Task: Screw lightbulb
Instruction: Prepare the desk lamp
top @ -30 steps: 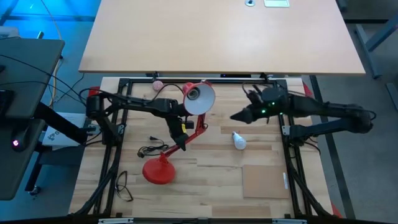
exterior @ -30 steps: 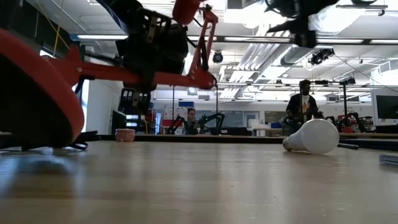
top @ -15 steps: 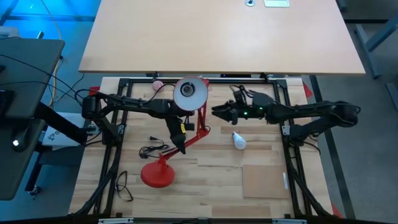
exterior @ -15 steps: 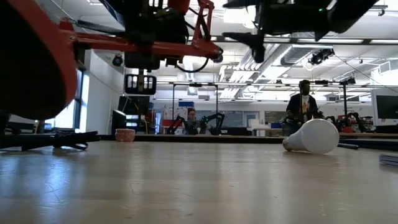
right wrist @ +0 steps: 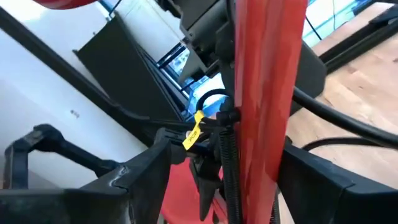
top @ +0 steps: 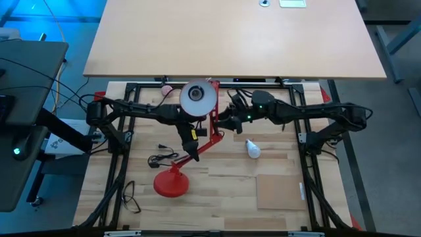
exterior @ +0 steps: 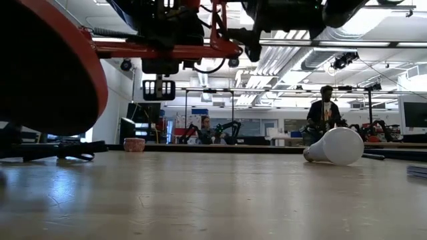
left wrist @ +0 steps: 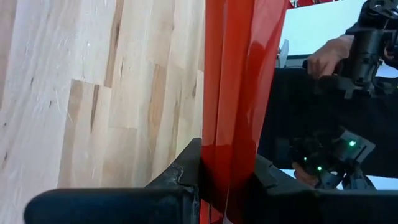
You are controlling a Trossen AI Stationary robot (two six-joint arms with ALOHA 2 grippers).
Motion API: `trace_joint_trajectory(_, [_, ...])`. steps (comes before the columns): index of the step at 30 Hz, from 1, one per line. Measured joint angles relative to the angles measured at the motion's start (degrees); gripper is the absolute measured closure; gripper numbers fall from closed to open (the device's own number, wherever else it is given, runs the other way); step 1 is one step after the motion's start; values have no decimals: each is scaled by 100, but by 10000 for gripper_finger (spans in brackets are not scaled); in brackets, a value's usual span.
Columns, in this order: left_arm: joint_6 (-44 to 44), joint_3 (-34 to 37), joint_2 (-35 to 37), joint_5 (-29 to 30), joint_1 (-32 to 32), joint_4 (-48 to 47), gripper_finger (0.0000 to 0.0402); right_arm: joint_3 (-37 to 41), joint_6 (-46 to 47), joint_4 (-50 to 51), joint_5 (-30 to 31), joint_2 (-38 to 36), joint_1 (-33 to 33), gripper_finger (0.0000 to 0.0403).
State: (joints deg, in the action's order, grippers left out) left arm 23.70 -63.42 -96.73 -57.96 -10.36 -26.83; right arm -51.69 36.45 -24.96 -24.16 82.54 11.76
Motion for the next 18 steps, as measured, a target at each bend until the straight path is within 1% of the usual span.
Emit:
trace_joint_trajectory(2, [-33,0,0,-5,9,-1,357,-2,-111,0,-17,-16,-25,144])
trace_joint_trajectory(4, [-87,0,0,-32,9,0,357,-2,-170,20,-35,-22,-25,157])
trace_joint_trajectory(11, [-81,0,0,-149,3,155,357,-2,-199,31,154,81,-21,245])
trace_joint_trajectory(14, [-85,0,0,-157,3,148,357,-2,-162,27,155,152,-23,265])
trace_joint_trajectory(18, [-83,0,0,-146,3,151,357,-2,-340,-10,138,154,-23,291])
